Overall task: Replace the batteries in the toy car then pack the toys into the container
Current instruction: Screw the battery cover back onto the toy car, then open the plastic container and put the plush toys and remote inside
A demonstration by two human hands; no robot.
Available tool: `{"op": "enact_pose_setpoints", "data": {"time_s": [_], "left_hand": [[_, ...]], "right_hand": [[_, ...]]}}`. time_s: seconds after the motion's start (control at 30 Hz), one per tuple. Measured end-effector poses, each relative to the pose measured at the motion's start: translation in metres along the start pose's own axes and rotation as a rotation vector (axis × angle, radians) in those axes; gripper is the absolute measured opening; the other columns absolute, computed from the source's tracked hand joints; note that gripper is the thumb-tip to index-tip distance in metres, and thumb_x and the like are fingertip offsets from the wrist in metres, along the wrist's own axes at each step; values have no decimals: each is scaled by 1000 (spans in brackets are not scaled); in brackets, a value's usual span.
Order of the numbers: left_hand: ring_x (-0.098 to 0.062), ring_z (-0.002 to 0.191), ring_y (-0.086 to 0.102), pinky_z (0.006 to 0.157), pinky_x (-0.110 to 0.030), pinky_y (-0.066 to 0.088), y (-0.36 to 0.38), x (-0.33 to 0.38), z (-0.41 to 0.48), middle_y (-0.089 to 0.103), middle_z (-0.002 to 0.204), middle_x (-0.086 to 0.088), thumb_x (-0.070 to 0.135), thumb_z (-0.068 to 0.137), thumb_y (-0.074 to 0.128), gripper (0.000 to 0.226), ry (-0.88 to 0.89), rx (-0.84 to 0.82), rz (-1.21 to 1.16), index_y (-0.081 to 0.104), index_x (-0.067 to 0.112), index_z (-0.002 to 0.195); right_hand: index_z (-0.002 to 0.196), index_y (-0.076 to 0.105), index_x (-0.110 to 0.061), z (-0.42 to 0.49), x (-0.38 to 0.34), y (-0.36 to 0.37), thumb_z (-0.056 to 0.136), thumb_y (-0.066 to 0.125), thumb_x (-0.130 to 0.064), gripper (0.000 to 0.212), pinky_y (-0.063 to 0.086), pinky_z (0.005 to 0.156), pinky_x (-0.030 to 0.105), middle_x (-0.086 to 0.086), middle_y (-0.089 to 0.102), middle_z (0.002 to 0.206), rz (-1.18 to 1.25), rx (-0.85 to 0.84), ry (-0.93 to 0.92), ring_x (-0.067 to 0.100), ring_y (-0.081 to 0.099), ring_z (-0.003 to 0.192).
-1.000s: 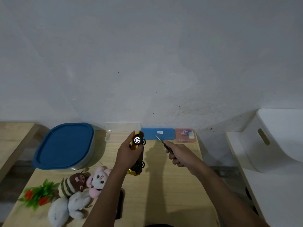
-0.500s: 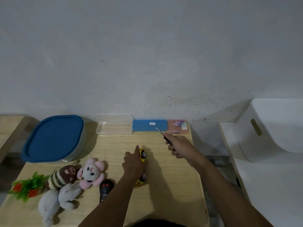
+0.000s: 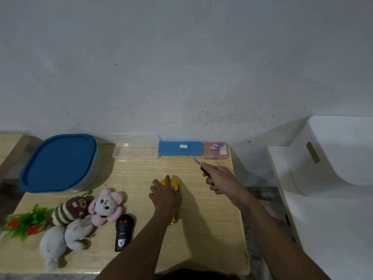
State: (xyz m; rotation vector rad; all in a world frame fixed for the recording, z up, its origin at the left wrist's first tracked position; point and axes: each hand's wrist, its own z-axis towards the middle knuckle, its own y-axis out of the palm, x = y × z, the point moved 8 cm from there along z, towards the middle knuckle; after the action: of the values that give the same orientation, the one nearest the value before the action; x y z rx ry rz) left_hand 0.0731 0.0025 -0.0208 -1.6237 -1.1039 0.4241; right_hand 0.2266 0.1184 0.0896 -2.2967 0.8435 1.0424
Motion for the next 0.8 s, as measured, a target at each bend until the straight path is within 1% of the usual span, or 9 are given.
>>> {"op": "enact_pose_setpoints", "data": {"time_s": [0.13,0.23,0.37,0.47,0.53,0.6,0.67,0.73,0.8], "left_hand": [[-34,128,36,101,-46,36,-3,-17,-6,28,144,-14,59,83,58,90,-23,-30,-25,13,26,154],[-35,124,45,98,-48,43,9,-27,-6,37,139,-15,53,85,62,89,-5,-120,-193,15,23,154],[-34,120,50,94,-47,48,6,-28,-7,42,133,-14,52,84,64,88,31,-111,-231,18,23,153],[-32,123,50,95,-45,46,-2,-32,-5,41,138,-12,61,83,60,92,43,-138,-194,15,25,155],[-31,127,48,97,-43,45,-16,-40,3,40,143,-13,64,84,59,94,44,-143,-274,14,25,156],[-28,122,52,95,-39,48,-40,-52,16,45,140,-15,56,87,63,91,27,-105,-439,17,20,156],[-27,116,54,89,-32,45,-64,-72,38,52,137,-18,46,91,64,84,-26,-60,-559,20,13,155],[-33,118,58,93,-33,45,-82,-94,69,57,134,-23,57,88,59,90,-82,-40,-629,19,12,155],[-37,118,60,100,-47,49,-86,-122,107,58,133,-24,80,73,51,108,-155,-19,-696,19,16,154]], "right_hand": [[85,61,-15,4,5,2,95,50,-50,38,27,46,21,-4,44,62,-9,6,10,9,35,48],[84,61,-15,7,8,7,95,50,-49,37,27,46,21,-5,44,60,-21,-2,6,9,36,48],[88,63,-14,15,10,16,95,49,-51,40,31,48,22,-4,47,62,-58,-4,-10,9,39,51],[89,64,-13,23,6,23,96,47,-51,42,33,51,23,-2,49,65,-121,0,-46,10,41,55],[88,64,-14,31,2,30,97,46,-50,42,37,56,26,-1,53,68,-224,7,-92,11,47,59],[89,64,-14,43,-2,39,97,44,-50,42,40,64,32,2,56,73,-334,7,-133,14,51,66],[94,63,-12,58,-7,52,98,43,-48,41,38,64,32,3,58,78,-414,-10,-148,15,51,68],[99,61,-14,74,-14,70,99,41,-44,36,37,63,32,3,61,83,-508,-39,-165,17,53,71],[102,58,-16,92,-25,93,100,40,-41,31,39,64,34,4,62,86,-619,-57,-199,19,56,76]]}}
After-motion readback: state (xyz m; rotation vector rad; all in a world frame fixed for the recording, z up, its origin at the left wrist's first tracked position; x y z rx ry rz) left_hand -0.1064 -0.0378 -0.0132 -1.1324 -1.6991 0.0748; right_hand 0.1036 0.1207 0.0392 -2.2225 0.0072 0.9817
